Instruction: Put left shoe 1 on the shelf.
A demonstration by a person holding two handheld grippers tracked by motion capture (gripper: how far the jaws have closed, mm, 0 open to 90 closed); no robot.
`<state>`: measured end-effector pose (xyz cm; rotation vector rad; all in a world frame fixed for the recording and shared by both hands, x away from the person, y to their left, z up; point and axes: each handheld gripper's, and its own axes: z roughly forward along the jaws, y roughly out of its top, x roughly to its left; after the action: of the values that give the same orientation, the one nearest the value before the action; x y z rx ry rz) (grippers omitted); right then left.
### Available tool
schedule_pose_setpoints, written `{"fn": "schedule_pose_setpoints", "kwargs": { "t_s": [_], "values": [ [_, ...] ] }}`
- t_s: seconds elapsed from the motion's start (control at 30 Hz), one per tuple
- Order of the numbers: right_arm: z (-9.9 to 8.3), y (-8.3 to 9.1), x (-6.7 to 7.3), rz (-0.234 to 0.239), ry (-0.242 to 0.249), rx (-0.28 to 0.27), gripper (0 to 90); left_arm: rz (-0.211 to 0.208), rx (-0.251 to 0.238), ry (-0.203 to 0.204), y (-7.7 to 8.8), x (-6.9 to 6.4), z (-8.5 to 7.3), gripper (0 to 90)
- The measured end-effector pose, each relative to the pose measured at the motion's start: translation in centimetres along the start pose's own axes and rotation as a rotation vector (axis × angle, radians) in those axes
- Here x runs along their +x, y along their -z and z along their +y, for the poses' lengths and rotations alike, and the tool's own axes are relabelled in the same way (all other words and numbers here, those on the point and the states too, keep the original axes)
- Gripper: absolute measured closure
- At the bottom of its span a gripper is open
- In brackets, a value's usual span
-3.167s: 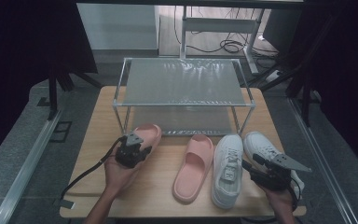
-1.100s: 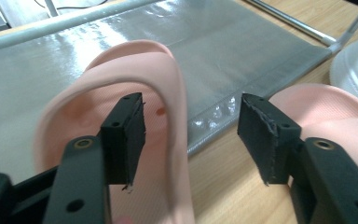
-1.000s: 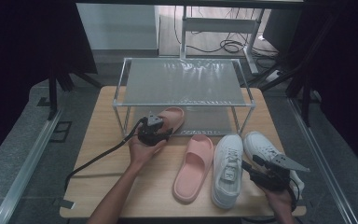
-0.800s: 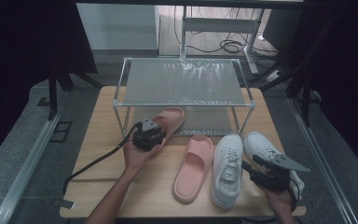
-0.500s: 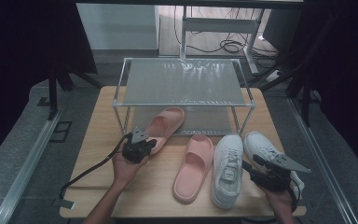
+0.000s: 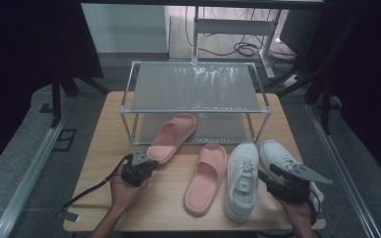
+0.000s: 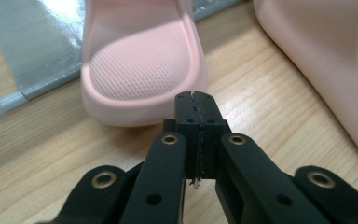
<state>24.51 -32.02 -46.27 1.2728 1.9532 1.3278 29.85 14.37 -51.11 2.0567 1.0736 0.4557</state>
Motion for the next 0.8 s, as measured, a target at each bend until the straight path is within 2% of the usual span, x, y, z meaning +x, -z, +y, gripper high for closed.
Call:
{"fn": "schedule_pose_setpoints", "kwargs": {
  "t_s": [0.07,0.1,0.37,0.6,0.8],
  "values": [
    [0.0,0.1,0.0,0.0,-0.001,-0.001,44.0,0.012,0.009,-0.008,-0.2,-0.1,-0.2,90.0],
    [0.0,0.1,-0.1,-0.001,0.001,-0.002,44.0,0.005,0.007,0.01,-0.3,0.2,-0.3,90.0],
    [0.0,0.1,-0.1,-0.002,-0.001,-0.001,44.0,0.018,0.004,0.04,-0.9,1.2,-0.3,90.0],
    [-0.1,-0.1,0.0,0.0,0.002,0.004,44.0,0.002,0.0,0.027,-1.5,1.1,0.5,90.0],
    [-0.1,0.1,-0.3,-0.007,-0.006,-0.001,44.0,0.006,0.009,0.012,-1.2,1.0,0.0,90.0]
  ]
}}
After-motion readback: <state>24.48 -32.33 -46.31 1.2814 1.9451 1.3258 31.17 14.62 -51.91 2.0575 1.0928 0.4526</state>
